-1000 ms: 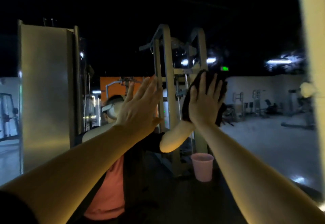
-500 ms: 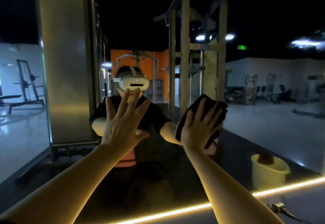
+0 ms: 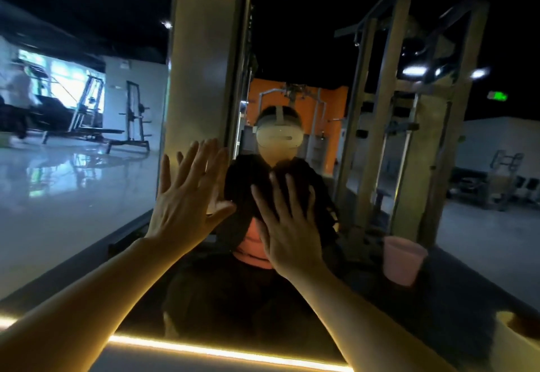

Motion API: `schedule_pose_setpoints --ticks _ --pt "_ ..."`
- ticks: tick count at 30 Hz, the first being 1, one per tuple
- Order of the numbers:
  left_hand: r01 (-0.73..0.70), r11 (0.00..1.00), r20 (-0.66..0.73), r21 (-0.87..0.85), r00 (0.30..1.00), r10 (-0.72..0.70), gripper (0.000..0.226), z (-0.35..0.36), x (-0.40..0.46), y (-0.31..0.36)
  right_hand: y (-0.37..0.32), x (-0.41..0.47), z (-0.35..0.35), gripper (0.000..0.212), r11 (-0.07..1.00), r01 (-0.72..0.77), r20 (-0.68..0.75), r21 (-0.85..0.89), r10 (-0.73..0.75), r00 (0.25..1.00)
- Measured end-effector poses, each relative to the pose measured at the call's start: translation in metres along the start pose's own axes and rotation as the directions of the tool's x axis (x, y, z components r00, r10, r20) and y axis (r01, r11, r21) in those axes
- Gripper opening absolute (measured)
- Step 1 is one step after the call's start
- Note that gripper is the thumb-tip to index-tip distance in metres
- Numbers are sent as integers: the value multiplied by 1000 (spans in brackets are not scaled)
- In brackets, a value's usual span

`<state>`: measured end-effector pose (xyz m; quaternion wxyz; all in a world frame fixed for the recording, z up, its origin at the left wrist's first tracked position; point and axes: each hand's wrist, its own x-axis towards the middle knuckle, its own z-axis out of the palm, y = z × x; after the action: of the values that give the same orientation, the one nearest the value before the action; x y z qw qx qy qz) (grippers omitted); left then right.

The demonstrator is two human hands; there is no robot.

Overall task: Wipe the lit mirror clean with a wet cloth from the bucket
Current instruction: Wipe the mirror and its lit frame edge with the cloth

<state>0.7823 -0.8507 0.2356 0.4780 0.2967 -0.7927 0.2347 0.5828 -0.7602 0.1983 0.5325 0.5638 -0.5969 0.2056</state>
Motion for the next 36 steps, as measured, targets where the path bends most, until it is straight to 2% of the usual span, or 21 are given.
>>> schedule_pose_setpoints --ticks 2,3,5,7,8,9,10,12,14,15,16,18,20,22,24,26,29,30,32,34,36 --pt "-20 999 0 32 1000 20 97 -7 -1 -24 5 12 0 55 988 152 19 -3 -152 988" --pt "-24 999 -9 47 1000 24 98 -12 1 -35 15 26 -4 55 991 136 2 -2 -136 991" --pt "-12 999 -34 52 999 14 97 -24 10 -55 38 68 -18 57 992 -122 -84 13 123 989" --pt "-7 999 -47 39 999 9 98 -36 23 -68 46 112 -31 59 881 -464 -181 91 473 863" --pt "-8 999 -48 31 999 9 99 -42 30 -74 36 126 -35 59 825 -549 -213 133 565 797" --pt "-10 1000 -43 29 999 11 100 -47 36 -80 21 132 -35 58 819 -553 -216 153 574 790" --pt "-12 999 -35 30 999 14 103 -50 41 -86 1 129 -32 58 867 -478 -186 141 497 847" --pt "-23 999 -9 33 1000 23 108 -55 52 -93 -31 106 -19 57 991 -125 -93 38 129 987" --pt "-50 998 12 43 999 50 112 -58 63 -96 -25 95 -15 56 981 173 -15 -86 -175 984" --pt "-61 997 28 57 998 59 114 -59 69 -97 -11 101 -19 56 971 207 -12 -116 -210 978" --pt "-61 996 48 71 997 57 115 -59 75 -99 4 112 -25 56 981 146 -39 -125 -151 988" --pt "-34 997 89 74 996 28 121 -56 84 -102 35 140 -40 58 978 -204 -120 -39 199 973" --pt "-17 998 109 62 994 11 124 -53 86 -103 50 168 -54 62 849 -520 -147 98 529 836" --pt "-18 999 110 52 994 12 125 -51 85 -104 29 186 -55 63 797 -589 -170 136 604 779" --pt "-16 998 104 54 995 11 124 -51 84 -104 -14 188 -44 59 891 -440 -170 109 453 875" --pt "-11 998 95 66 995 4 123 -53 84 -104 -53 174 -29 56 988 -152 -120 40 156 980" --pt "-31 998 89 60 996 26 121 -58 84 -105 -46 162 -25 55 990 112 -54 -85 -117 992" --pt "-53 996 79 65 996 48 119 -60 84 -109 -31 165 -29 55 991 85 -58 -100 -92 994" --pt "-121 989 33 90 992 119 112 -63 86 -120 0 175 -41 56 986 -150 -97 -70 143 985" --pt "-152 979 2 139 988 153 105 -68 91 -138 20 194 -53 58 897 -441 -159 21 438 885" --pt "-165 963 1 213 986 169 104 -72 105 -155 15 225 -60 59 808 -579 -213 109 588 780"
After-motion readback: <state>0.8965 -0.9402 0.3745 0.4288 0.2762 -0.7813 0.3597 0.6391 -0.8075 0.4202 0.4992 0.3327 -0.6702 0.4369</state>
